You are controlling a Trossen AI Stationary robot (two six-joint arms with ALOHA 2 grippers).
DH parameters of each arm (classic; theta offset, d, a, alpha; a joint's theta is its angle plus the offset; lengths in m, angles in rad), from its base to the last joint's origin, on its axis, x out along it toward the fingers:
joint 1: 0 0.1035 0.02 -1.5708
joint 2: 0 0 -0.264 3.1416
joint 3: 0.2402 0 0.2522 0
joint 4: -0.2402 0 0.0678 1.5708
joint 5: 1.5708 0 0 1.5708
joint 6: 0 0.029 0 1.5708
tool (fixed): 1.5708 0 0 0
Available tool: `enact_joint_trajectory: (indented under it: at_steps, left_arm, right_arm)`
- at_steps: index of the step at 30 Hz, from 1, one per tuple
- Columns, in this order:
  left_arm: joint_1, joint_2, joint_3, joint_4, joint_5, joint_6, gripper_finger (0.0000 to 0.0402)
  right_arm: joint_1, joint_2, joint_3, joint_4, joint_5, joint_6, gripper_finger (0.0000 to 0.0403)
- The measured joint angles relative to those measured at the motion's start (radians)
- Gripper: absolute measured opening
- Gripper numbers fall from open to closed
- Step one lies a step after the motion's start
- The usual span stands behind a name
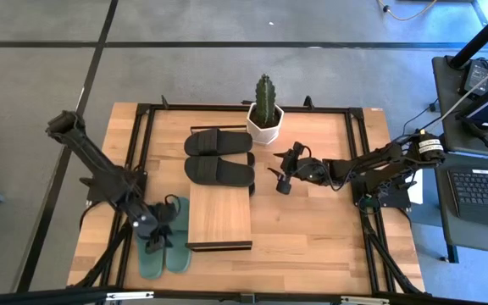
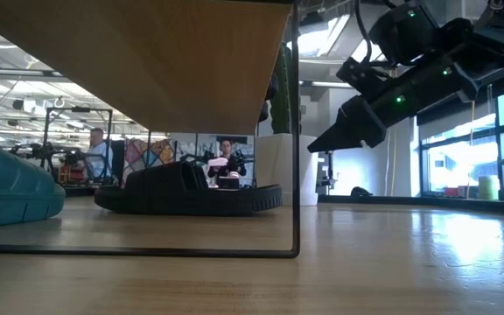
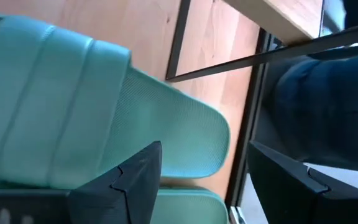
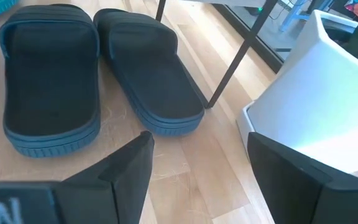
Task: Pick and place slides into the shelf
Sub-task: Put the green slides under the shelf
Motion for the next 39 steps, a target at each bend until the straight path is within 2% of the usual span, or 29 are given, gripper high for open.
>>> enact_joint_trajectory:
  at_steps: [6, 12, 16, 24, 27, 31, 39]
  left_arm:
    - [-0.055, 0.132, 0.095, -0.033, -0.098, 0.080, 0.0225]
    - [-0.079, 0.250, 0.160, -0.181, -0.160, 0.060, 0.0225]
    - [-0.079, 0.300, 0.171, -0.214, -0.176, 0.050, 0.0225]
    - [-0.085, 0.305, 0.204, -0.228, -0.183, 0.060, 0.0225]
    - [-0.098, 0.305, 0.241, -0.288, -0.184, 0.057, 0.0225]
    - [-0.113, 0.304, 0.291, -0.373, -0.239, 0.057, 0.0225]
    - [-0.114, 0.304, 0.262, -0.405, -0.289, 0.168, 0.0225]
  right_arm:
    - [-0.001, 0.000, 0.000, 0.000, 0.000, 0.000, 0.0259]
    - [-0.001, 0.000, 0.000, 0.002, 0.000, 0.001, 0.0259]
    - [-0.001, 0.000, 0.000, 0.002, 0.000, 0.002, 0.0259]
    - [-0.001, 0.000, 0.000, 0.003, 0.000, 0.003, 0.0259]
    - [-0.001, 0.000, 0.000, 0.004, 0.000, 0.003, 0.0259]
    - [-0.001, 0.000, 0.000, 0.005, 0.000, 0.003, 0.0259]
    - [-0.001, 0.000, 0.000, 0.005, 0.000, 0.004, 0.0259]
